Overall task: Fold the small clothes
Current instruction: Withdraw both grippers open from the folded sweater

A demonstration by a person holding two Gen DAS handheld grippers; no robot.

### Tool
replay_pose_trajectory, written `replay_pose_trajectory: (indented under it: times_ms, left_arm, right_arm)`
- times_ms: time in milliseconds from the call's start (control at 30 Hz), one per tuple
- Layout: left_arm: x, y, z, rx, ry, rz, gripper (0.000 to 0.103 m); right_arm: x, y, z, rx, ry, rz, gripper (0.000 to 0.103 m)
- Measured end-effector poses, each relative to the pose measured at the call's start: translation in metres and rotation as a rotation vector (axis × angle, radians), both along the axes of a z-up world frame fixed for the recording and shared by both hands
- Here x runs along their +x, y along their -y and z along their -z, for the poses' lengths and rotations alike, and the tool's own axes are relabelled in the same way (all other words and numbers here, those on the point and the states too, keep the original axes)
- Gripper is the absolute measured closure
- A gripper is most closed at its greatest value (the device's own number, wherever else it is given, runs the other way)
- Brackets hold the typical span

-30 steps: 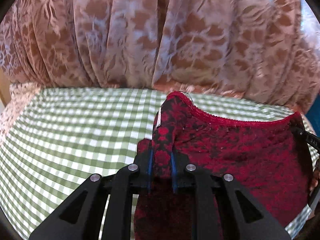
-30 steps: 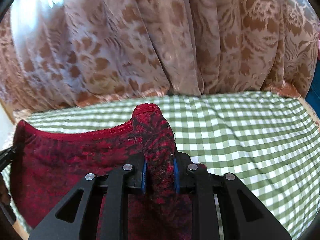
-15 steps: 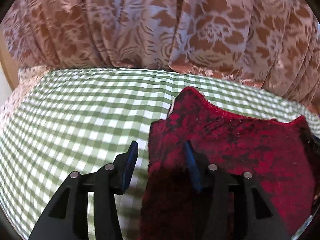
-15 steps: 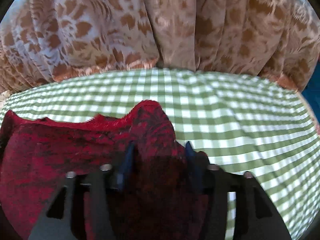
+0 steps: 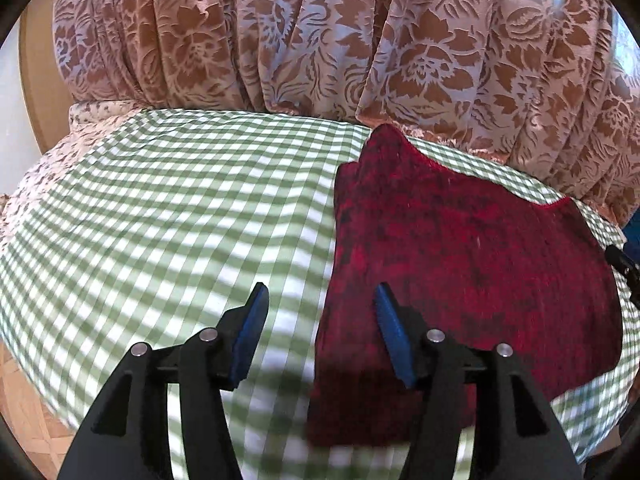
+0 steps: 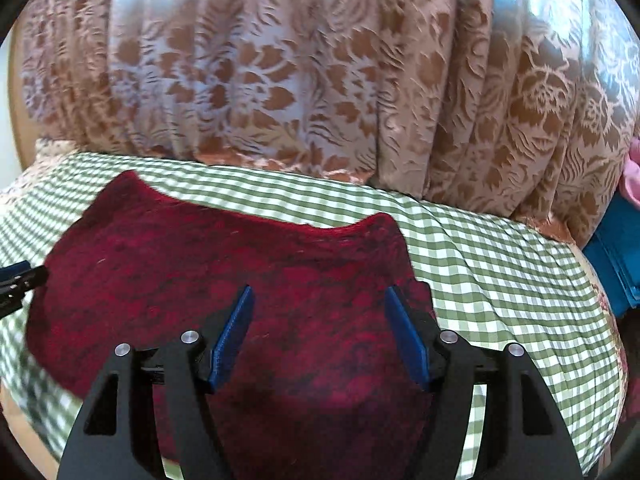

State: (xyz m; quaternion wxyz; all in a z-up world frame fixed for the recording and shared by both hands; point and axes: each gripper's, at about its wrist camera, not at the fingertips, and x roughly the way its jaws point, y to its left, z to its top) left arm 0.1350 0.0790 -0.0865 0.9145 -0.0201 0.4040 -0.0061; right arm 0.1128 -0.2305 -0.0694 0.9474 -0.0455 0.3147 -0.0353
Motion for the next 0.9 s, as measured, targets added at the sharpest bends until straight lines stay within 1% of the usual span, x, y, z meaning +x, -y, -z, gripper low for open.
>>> replay_pose_trajectory:
  times_ms: [67,133,167,200,233,267,300,333,433,500,567,633,700,733,767,800,833,900]
  left_arm:
    - [-0.011,-0.002,0.0,0.001,-0.003,-0.004,0.047]
    - [-0.019,-0.007,0.001,-0.011,-0.007,-0.012,0.043]
    - [-0.022,-0.009,0.001,-0.02,-0.01,-0.014,0.04]
    - [-0.025,-0.011,0.002,-0.028,-0.012,-0.016,0.039]
    - [-0.029,-0.014,0.002,-0.042,-0.018,-0.018,0.039]
    - [-0.032,-0.015,0.003,-0.047,-0.022,-0.016,0.039]
    - [-0.035,-0.015,0.003,-0.045,-0.024,-0.015,0.039]
    - [-0.039,-0.016,0.005,-0.038,-0.026,-0.015,0.039]
    - [-0.047,-0.014,0.009,-0.039,-0.038,-0.008,0.039]
    - [-0.05,-0.011,0.01,-0.039,-0.038,0.006,0.039]
    - [-0.051,-0.006,0.011,-0.032,-0.035,0.023,0.039]
    - [-0.048,-0.003,0.013,-0.01,-0.043,0.016,0.039]
    - [-0.045,-0.006,0.016,-0.035,-0.061,-0.004,0.039]
    - [-0.042,-0.009,0.018,-0.065,-0.073,-0.015,0.038]
    - [-0.04,-0.011,0.02,-0.072,-0.078,-0.023,0.037]
    - [-0.037,-0.012,0.023,-0.064,-0.086,-0.03,0.037]
    - [-0.034,-0.012,0.027,-0.048,-0.097,-0.036,0.036]
    - [-0.029,-0.012,0.033,-0.027,-0.117,-0.041,0.033]
  right_arm:
    - [-0.009,-0.008,-0.002,-0.003,0.004,-0.018,0.033]
    - [-0.019,-0.015,-0.004,-0.005,0.015,-0.035,0.032]
    - [-0.023,-0.019,-0.005,-0.01,0.016,-0.044,0.032]
    - [-0.027,-0.022,-0.005,-0.013,0.015,-0.052,0.031]
    - [-0.031,-0.024,-0.004,-0.013,0.013,-0.062,0.025]
    - [-0.036,-0.026,-0.002,-0.003,0.005,-0.074,0.022]
    - [-0.039,-0.025,0.0,0.01,-0.003,-0.077,0.02]
    - [-0.043,-0.021,0.004,0.025,-0.012,-0.074,0.02]
    - [-0.055,-0.001,0.019,0.091,-0.058,-0.043,0.02]
    - [-0.066,0.023,0.031,0.153,-0.076,0.004,0.02]
    - [-0.077,0.051,0.042,0.216,-0.091,0.067,0.02]
    - [-0.086,0.076,0.055,0.272,-0.114,0.141,0.02]
    - [-0.09,0.094,0.066,0.318,-0.133,0.186,0.02]
    - [-0.092,0.104,0.073,0.366,-0.143,0.206,0.02]
    - [-0.092,0.11,0.077,0.401,-0.148,0.207,0.022]
    - [-0.092,0.114,0.081,0.446,-0.152,0.196,0.031]
    - [-0.09,0.115,0.084,0.468,-0.157,0.185,0.041]
    - [-0.085,0.111,0.091,0.45,-0.19,0.175,0.049]
